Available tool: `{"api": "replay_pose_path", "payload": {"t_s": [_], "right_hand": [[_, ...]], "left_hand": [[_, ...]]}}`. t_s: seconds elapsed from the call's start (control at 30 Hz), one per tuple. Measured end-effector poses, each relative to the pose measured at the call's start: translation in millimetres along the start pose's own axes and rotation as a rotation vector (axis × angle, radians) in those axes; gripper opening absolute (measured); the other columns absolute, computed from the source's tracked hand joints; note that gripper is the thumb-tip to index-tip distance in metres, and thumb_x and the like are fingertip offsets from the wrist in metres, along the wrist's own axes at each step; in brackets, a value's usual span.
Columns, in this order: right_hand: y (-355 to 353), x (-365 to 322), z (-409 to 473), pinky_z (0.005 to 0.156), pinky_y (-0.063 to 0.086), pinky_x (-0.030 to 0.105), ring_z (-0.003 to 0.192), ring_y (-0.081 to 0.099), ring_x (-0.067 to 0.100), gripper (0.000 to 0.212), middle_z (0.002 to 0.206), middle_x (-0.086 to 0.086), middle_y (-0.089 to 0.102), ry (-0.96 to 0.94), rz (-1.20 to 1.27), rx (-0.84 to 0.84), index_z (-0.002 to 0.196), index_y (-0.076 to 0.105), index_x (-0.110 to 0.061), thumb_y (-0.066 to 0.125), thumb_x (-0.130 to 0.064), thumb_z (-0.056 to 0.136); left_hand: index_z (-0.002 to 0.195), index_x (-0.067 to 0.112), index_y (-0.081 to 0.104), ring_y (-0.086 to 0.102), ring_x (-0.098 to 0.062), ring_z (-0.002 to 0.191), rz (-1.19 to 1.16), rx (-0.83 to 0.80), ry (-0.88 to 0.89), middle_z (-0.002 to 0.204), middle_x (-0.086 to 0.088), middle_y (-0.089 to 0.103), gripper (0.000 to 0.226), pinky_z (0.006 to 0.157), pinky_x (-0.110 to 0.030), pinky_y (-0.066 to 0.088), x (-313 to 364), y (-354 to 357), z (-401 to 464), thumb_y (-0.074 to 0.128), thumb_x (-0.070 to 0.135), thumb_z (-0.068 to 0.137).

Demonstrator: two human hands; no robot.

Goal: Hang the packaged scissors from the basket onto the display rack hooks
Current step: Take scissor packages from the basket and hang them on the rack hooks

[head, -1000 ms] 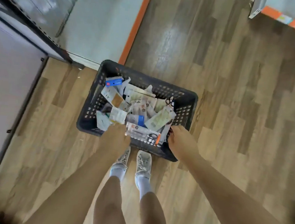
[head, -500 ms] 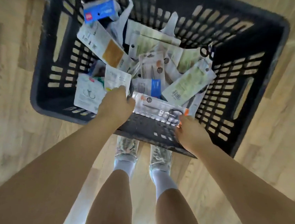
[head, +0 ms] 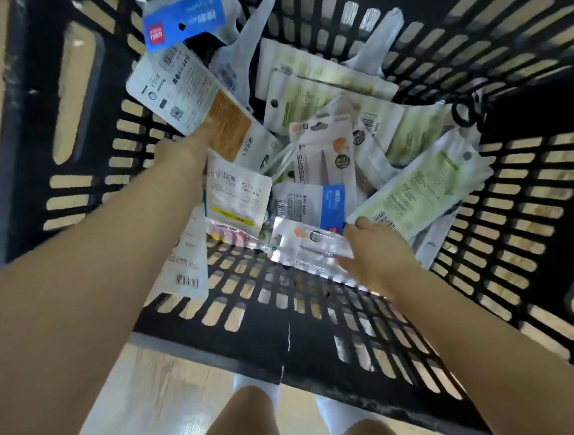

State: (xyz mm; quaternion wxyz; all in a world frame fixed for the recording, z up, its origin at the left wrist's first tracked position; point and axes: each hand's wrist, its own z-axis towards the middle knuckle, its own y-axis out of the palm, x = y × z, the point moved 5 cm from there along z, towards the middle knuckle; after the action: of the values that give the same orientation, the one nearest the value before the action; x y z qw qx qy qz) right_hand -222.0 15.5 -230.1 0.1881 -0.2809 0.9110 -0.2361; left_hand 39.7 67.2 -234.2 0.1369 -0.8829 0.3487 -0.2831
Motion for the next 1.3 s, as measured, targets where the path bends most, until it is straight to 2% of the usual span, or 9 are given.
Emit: {"api": "replay_pose_path", "payload": {"t_s": [0.4,0.53,0.67,0.8,0.97,1.03,1.1,1.23,1.3], "right_hand": [[16,8,2,0.078,0.048,0.038,0.091,0.058,0.025,0.02,0.104,0.009,0.063,0.034,0.335,-0.048,0.105,0.05,-0.015,0.04,-0.031,0.1],[-2,19,-17,0.063,0.039,0.032,0.079,0.053,0.024,0.018,0.087,0.002,0.056,0.121,0.599,0.08,0.098,0.047,-0.014,0.043,-0.032,0.099],[-25,48,-34,0.069,0.041,0.027,0.084,0.055,0.018,0.018,0.09,-0.005,0.056,0.343,1.056,0.293,0.108,0.053,-0.015,0.046,-0.029,0.099],[-30,91,-38,0.089,0.048,0.046,0.098,0.06,0.029,0.017,0.096,0.005,0.06,0.563,1.273,0.459,0.099,0.052,-0.014,0.049,-0.031,0.097],[-9,108,-24,0.076,0.046,0.029,0.095,0.058,0.025,0.02,0.1,0.006,0.059,0.641,1.255,0.432,0.109,0.055,-0.01,0.049,-0.027,0.097],[2,103,-19,0.079,0.047,0.03,0.094,0.056,0.023,0.028,0.103,0.006,0.058,0.663,1.28,0.39,0.116,0.054,-0.007,0.049,-0.028,0.098],[10,97,-17,0.087,0.046,0.036,0.098,0.056,0.023,0.031,0.11,0.006,0.058,0.685,1.322,0.365,0.12,0.053,-0.009,0.048,-0.03,0.098],[14,87,-22,0.097,0.045,0.043,0.109,0.055,0.025,0.032,0.119,0.004,0.057,0.71,1.402,0.349,0.124,0.052,-0.013,0.047,-0.031,0.098],[11,85,-24,0.099,0.044,0.047,0.11,0.055,0.026,0.025,0.119,0.005,0.058,0.71,1.431,0.366,0.117,0.053,-0.015,0.048,-0.031,0.098]], "left_hand": [[0.099,0.017,0.058,0.064,-0.021,0.097,0.135,-0.099,0.328,0.096,0.001,0.064,0.012,0.087,-0.037,0.054,19,19,-11,0.065,0.019,0.089],[0.108,0.004,0.067,0.058,-0.014,0.089,0.411,-0.174,0.735,0.089,0.003,0.064,0.023,0.076,-0.019,0.047,35,21,-48,0.063,0.017,0.089],[0.11,-0.001,0.068,0.063,-0.035,0.104,0.831,-0.361,1.319,0.107,-0.018,0.069,0.04,0.096,-0.043,0.047,39,33,-92,0.039,-0.001,0.083],[0.089,-0.01,0.071,0.066,-0.046,0.09,1.402,-0.476,1.77,0.094,-0.026,0.07,0.039,0.072,-0.054,0.053,16,58,-99,0.037,0.001,0.073],[0.112,-0.008,0.063,0.06,-0.045,0.107,1.766,-0.543,1.601,0.117,-0.03,0.06,0.048,0.089,-0.051,0.049,-23,71,-71,0.066,-0.003,0.064],[0.142,-0.002,0.033,0.027,-0.038,0.139,1.824,-0.444,1.435,0.149,-0.028,0.026,0.078,0.113,-0.04,0.024,-32,74,-67,0.068,-0.002,0.072],[0.146,0.005,0.027,0.007,-0.03,0.145,1.707,-0.435,1.21,0.157,-0.018,0.011,0.071,0.117,-0.035,0.009,-30,72,-65,0.056,-0.003,0.081],[0.109,-0.004,0.06,0.043,-0.038,0.122,1.132,-0.223,1.231,0.128,-0.024,0.049,0.034,0.091,-0.043,0.04,-12,54,-76,0.053,0.006,0.077],[0.09,0.001,0.059,0.054,-0.03,0.097,0.87,-0.097,0.944,0.102,-0.016,0.056,0.02,0.071,-0.034,0.039,-8,46,-69,0.05,0.018,0.086]]}}
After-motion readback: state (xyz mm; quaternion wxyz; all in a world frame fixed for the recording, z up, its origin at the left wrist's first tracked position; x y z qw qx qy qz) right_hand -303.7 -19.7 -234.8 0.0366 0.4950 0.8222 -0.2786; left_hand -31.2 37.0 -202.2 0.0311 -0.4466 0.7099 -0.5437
